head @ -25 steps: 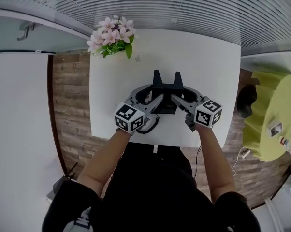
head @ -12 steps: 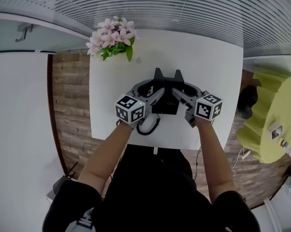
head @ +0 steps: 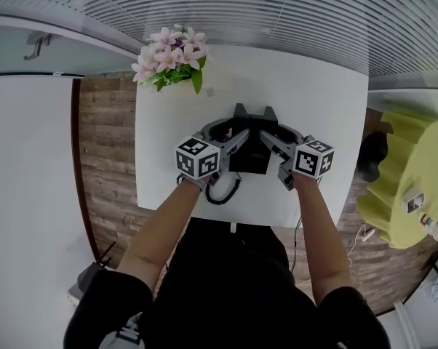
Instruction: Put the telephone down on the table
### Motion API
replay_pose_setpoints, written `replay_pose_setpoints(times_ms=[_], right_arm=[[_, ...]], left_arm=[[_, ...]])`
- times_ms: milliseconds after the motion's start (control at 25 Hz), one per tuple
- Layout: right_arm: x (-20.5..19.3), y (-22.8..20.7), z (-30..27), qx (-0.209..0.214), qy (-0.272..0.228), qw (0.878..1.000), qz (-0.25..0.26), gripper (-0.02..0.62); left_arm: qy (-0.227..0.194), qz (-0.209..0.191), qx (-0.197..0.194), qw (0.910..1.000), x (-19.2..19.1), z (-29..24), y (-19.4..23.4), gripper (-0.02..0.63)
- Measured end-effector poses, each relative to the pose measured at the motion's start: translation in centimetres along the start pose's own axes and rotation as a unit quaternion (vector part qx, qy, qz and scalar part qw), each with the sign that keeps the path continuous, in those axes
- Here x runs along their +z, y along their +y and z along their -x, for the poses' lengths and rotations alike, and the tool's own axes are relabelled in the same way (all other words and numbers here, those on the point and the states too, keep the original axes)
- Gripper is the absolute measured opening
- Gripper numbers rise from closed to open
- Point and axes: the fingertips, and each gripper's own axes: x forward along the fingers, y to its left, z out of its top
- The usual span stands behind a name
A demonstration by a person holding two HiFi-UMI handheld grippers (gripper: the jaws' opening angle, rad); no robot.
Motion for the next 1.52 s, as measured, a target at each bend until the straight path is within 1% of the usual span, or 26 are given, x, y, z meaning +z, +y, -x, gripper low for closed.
replay_pose_setpoints(times_ms=[160, 240, 320, 480, 600, 720, 800, 880, 960, 1080, 1160, 1280, 1400, 1440, 1520], right_arm=[[-0.1, 0.1, -0.2, 0.000, 0.004, 1.000, 0.004, 0.219], [-0.2, 0.2, -0.3, -0.007, 0.010, 1.000, 0.015, 0.226], [-0.2, 0.4, -0.2, -0.016, 0.009, 1.000, 0.020, 0.246], [0.8, 0.6, 1.3, -0.054, -0.020, 0.998, 0.038, 0.250], [2.7, 2.0, 3.4, -0.076, -0.057, 0.992, 0.083, 0.250], [4.3, 5.2, 5.6, -0.086, -0.095, 0.981, 0.149, 0.249], [4.7, 7.7, 6.8, -0.086, -0.111, 0.971, 0.192, 0.249], [4.8, 10.6, 7.6, -0.072, -0.122, 0.964, 0.227, 0.248], [4.5, 13.8, 8.3, -0.055, -0.130, 0.956, 0.258, 0.247], [4.1, 18.1, 9.4, -0.040, -0.143, 0.941, 0.304, 0.242], [4.4, 20.7, 10.4, -0.033, -0.159, 0.933, 0.322, 0.219], [4.9, 24.0, 12.3, -0.026, -0.187, 0.920, 0.343, 0.133], [5.1, 26.5, 13.7, -0.020, -0.198, 0.910, 0.364, 0.055], [5.2, 27.1, 14.0, -0.017, -0.202, 0.907, 0.370, 0.044], [5.2, 28.3, 14.5, -0.013, -0.207, 0.901, 0.380, 0.034]], left_arm=[[-0.006, 0.001, -0.008, 1.0000, 0.1, 0.0, 0.2, 0.218], [-0.008, -0.009, 0.002, 0.9999, 0.3, 0.1, 0.3, 0.226], [-0.005, -0.015, 0.017, 0.9997, 0.5, 0.3, 0.6, 0.230], [-0.006, -0.023, 0.043, 0.9988, 1.0, 1.9, 0.8, 0.233], [-0.024, -0.048, 0.049, 0.9974, 2.3, 3.8, -0.4, 0.233], [-0.045, -0.063, 0.036, 0.9963, 3.6, 6.0, -3.0, 0.233], [-0.061, -0.070, 0.027, 0.9953, 4.5, 7.4, -4.8, 0.233], [-0.078, -0.087, 0.023, 0.9929, 5.5, 8.8, -6.8, 0.233], [-0.086, -0.122, 0.019, 0.9886, 6.2, 10.2, -9.3, 0.233], [-0.098, -0.181, 0.006, 0.9786, 7.4, 12.1, -13.1, 0.232], [-0.109, -0.201, -0.002, 0.9734, 8.1, 13.3, -15.2, 0.228], [-0.123, -0.226, -0.006, 0.9662, 8.7, 14.9, -17.7, 0.182], [-0.142, -0.260, -0.002, 0.9552, 9.4, 16.4, -19.8, 0.085], [-0.149, -0.269, -0.002, 0.9515, 9.7, 16.9, -20.4, 0.047], [-0.160, -0.283, -0.005, 0.9456, 10.0, 17.6, -21.5, 0.014]])
